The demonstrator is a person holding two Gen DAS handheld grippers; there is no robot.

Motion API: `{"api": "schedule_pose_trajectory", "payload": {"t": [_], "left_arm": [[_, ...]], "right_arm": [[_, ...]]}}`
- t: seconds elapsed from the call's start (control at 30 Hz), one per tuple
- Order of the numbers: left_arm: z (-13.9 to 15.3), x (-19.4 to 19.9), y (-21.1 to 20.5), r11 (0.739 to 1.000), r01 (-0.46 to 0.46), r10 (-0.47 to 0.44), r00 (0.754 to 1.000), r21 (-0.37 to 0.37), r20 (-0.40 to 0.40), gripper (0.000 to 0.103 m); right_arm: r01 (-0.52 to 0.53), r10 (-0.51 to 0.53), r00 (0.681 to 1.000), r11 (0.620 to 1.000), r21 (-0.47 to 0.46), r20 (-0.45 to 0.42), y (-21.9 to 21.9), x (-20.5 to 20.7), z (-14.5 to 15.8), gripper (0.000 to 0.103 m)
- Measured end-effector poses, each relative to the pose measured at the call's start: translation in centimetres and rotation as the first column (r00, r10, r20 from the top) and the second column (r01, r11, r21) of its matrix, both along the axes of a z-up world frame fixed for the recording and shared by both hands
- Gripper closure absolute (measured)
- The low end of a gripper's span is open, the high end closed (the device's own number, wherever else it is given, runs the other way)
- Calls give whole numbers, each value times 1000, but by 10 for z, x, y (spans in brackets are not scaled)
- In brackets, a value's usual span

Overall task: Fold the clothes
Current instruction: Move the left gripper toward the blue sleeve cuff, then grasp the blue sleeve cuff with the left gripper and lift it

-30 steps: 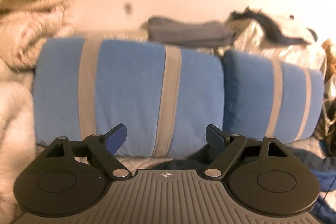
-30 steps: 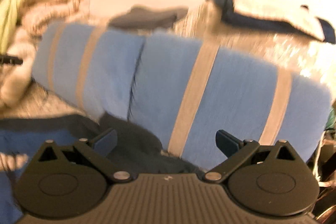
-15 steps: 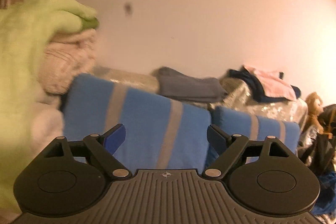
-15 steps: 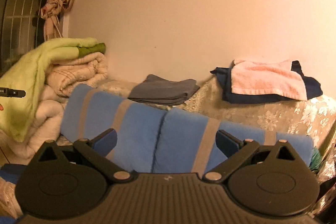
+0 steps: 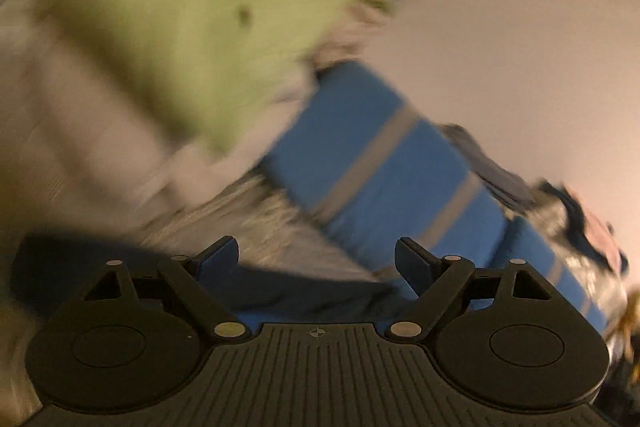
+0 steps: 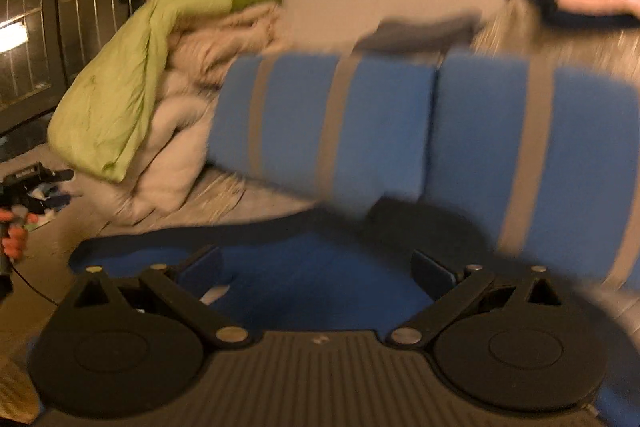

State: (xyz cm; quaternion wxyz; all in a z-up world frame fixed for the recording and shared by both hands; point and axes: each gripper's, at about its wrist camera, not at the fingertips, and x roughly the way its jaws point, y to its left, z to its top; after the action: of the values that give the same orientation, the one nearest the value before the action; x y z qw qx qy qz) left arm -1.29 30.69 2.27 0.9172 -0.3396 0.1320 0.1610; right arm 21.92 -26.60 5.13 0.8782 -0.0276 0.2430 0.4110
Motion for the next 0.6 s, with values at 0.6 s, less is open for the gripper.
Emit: {"api": "schedule_pose_trajectory", "payload": {"t": [0.6], "left_arm": [[-140,-75,93,812,-346,416,908,-470,49,18]], "right_arm": [[-65,106,961,984,165,-254,34,16,-102,0]]}}
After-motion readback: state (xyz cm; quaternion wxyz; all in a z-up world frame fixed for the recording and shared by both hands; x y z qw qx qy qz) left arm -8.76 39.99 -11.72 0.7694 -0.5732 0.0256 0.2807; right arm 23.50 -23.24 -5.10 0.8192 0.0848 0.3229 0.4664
